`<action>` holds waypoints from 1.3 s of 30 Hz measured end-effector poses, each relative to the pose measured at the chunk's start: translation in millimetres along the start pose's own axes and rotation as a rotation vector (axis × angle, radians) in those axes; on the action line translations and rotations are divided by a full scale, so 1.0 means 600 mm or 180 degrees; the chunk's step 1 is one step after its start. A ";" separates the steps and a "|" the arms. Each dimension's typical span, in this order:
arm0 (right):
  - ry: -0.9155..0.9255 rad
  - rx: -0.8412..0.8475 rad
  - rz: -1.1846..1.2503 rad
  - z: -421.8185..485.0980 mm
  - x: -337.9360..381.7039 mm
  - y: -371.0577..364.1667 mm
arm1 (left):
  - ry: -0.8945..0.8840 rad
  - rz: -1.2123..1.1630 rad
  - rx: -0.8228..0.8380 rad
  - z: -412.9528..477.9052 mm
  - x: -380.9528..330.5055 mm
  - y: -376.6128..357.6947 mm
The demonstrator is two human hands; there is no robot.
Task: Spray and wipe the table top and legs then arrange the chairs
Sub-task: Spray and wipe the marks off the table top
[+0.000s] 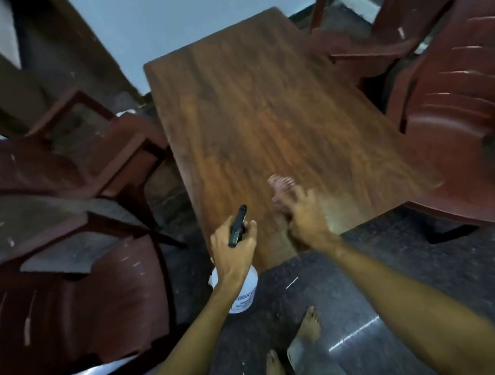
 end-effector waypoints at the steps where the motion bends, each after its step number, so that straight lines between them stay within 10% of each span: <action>1: 0.0477 0.0184 0.0007 -0.019 0.076 -0.031 | 0.0036 -0.0006 -0.0098 -0.009 0.016 0.026; 13: 0.1776 0.0659 -0.0279 -0.148 0.301 -0.118 | 0.0444 -0.0391 -0.0752 -0.165 0.175 0.219; 39: 0.1729 0.0476 0.0052 0.099 0.298 -0.062 | 0.0442 -0.0407 -0.1473 -0.046 0.125 0.197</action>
Point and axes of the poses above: each hand's wrist, its own z-axis towards the middle knuckle, its own y-axis out of the back of the hand, x = y × z, the point moved 9 cm from there along z, towards the middle knuckle, and after that the axes turned 6 degrees about -z, right-handed, at the moved point
